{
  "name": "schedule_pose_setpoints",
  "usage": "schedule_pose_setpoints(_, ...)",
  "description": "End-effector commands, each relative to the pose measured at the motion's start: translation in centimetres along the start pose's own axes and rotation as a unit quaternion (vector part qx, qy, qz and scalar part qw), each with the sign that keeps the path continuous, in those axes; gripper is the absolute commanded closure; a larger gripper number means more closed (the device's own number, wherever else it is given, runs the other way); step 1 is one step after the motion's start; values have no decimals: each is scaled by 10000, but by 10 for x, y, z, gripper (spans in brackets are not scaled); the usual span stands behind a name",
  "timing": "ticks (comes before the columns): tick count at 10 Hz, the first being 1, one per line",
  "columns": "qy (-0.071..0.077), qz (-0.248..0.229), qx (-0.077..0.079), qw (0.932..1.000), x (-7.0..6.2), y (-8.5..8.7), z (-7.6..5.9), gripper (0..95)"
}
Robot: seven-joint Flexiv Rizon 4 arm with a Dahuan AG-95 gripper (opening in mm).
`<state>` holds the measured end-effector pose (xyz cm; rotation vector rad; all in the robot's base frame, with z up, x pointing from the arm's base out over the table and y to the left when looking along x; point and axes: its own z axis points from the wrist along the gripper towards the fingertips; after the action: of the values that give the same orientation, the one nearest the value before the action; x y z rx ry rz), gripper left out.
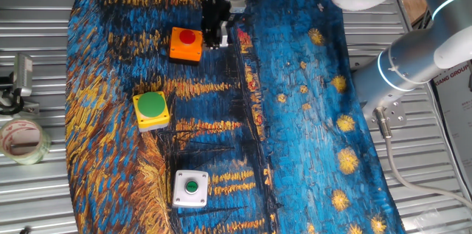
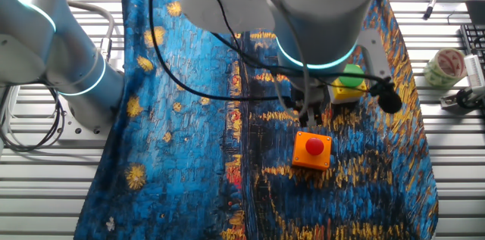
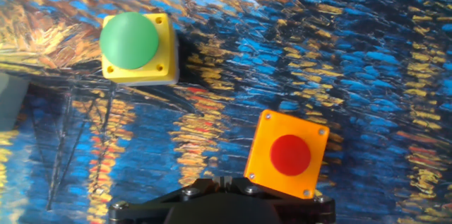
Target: Press three buttons from left to right in sequence
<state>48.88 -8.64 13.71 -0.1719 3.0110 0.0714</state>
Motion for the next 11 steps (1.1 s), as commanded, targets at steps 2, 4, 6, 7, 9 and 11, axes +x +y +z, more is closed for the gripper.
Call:
schedule_pose_setpoints(2,-41,8,-20,10000,1,-3,6,950)
schedule_pose_setpoints(4,-42,-93,-86,9999,2,-12,6,950)
schedule_pose_setpoints(6,-29,-78,-113,9999,1,-15,7,950)
schedule_pose_setpoints(7,-34,-75,-125,9999,1,-15,8,950)
schedule_pose_setpoints(9,-19,-73,-190,9998,-1,-17,8,950)
schedule_pose_setpoints(11,-7,-118,-165,9998,-1,-18,6,950)
